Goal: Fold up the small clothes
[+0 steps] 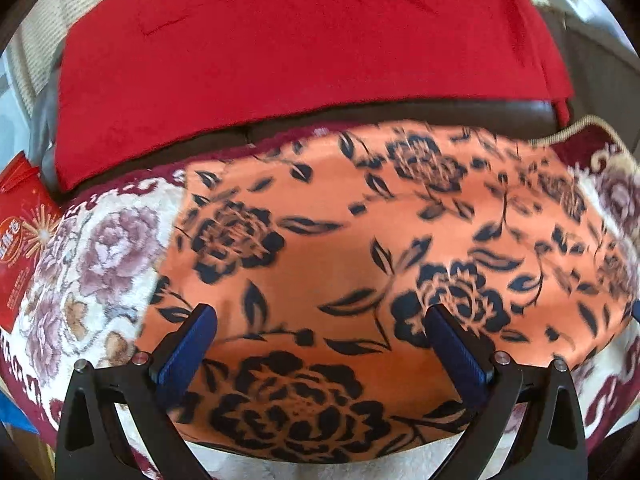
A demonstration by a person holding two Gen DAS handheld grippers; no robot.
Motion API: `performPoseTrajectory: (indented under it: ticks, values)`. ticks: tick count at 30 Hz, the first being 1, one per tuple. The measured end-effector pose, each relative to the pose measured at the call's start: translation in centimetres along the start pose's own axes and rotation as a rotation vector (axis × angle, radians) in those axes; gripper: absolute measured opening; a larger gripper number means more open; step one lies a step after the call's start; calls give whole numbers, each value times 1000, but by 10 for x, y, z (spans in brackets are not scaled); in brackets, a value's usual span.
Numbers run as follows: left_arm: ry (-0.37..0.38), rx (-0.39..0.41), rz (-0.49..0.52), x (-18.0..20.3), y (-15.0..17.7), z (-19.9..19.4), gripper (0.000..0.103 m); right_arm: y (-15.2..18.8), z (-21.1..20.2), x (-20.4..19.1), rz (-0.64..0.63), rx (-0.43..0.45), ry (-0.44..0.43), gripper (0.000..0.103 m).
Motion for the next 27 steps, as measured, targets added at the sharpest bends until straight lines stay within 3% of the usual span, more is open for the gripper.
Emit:
performPoseTrajectory:
  ticks: [3, 6, 13, 20, 22, 23, 24, 27]
  values:
    - [-30, 29, -44, -20, -9, -6, 103, -6, -23, 2, 31, 51, -12, 67]
    - [-52, 18, -101, -40, -12, -4, 103, 5, -29, 13, 141, 24, -54, 70]
    - [-73, -39, -176, -70, -1, 8, 103, 22, 5, 35, 307, -38, -79, 70]
    - [-84, -86, -176, -83, 7, 23, 103, -10, 32, 28, 326, 67, -114, 72]
    - [-81, -84, -185, -89, 6, 24, 103, -15, 42, 27, 299, 83, -86, 61]
    - [-84, -82, -190, -93, 5, 24, 103, -17, 49, 27, 281, 76, -57, 44]
    - [-92, -78, -198, -99, 3, 24, 103, -18, 55, 28, 277, 63, -38, 34]
    - [-112, -73, -239, -121, 0, 22, 103, -23, 59, 18, 256, 58, -12, 28]
Point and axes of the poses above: each gripper's, at about its wrist camera, not at the fingertips, and z roughly the way its jaws point, x to its right, y to its underside, the point moved 10 cm from there along z, roughly the way its jaws point, and after that the axes turned 5 degrees about -y, right-handed, at the moved point
